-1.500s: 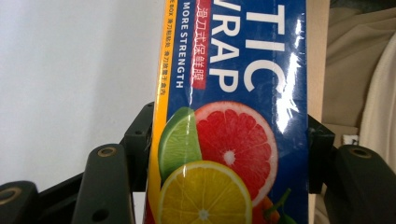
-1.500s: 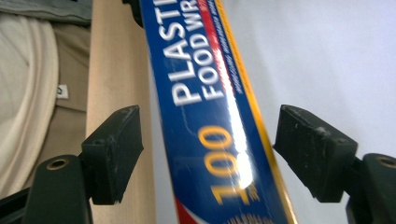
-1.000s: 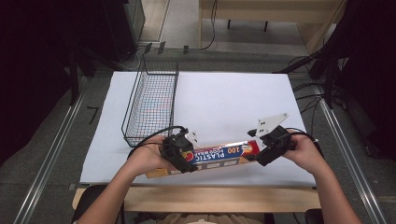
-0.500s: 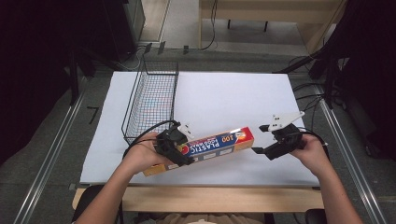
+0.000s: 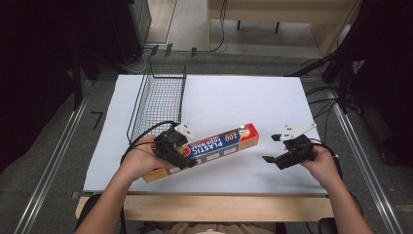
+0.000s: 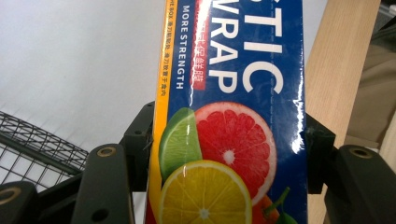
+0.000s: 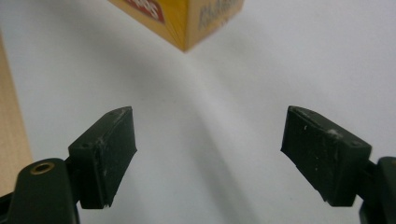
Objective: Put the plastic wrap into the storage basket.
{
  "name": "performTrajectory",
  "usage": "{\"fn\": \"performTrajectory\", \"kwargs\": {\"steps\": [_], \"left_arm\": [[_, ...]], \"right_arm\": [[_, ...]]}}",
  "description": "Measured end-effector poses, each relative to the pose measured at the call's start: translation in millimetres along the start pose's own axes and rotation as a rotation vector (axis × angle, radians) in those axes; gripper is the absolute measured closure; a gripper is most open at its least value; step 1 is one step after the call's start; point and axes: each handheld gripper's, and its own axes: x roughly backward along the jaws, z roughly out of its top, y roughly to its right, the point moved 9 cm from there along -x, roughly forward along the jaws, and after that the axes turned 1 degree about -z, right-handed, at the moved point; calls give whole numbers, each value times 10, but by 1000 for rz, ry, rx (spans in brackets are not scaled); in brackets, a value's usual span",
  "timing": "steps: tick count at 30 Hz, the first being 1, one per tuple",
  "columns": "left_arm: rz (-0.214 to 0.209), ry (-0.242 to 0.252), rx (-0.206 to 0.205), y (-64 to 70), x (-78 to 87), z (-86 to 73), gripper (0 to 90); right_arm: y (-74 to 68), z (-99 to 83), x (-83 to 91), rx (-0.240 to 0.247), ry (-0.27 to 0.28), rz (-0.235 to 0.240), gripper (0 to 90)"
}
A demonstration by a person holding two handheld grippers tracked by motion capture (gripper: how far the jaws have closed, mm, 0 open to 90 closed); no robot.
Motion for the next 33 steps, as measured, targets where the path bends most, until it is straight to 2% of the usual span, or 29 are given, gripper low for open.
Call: {"fn": "performTrajectory", "kwargs": {"steps": [8,12,18,23,29,32,33], "left_arm": [[14,15,26,-52,83,-13,395],[23,37,63,-108,141,-14,395],[42,64,107,-177,225,11,395],[47,71,149,-227,285,38,396],[73,103,200,-385,400,121,396],[87,108,208,-427,417,157,395],[85,109,208,-444,422,174,395]], "right_arm": [[23,-48,-174,-43,-44,-43,181],[14,-27,-224,-60,-37,-33,181],[0,-48,-285,-38,-78,-47,180],[-1,-45,-306,-28,-83,-62,180],[1,-41,-308,-21,-79,-56,180],[11,-46,-319,-6,-82,-64,180],[-3,-59,-318,-16,-95,-63,180]]}}
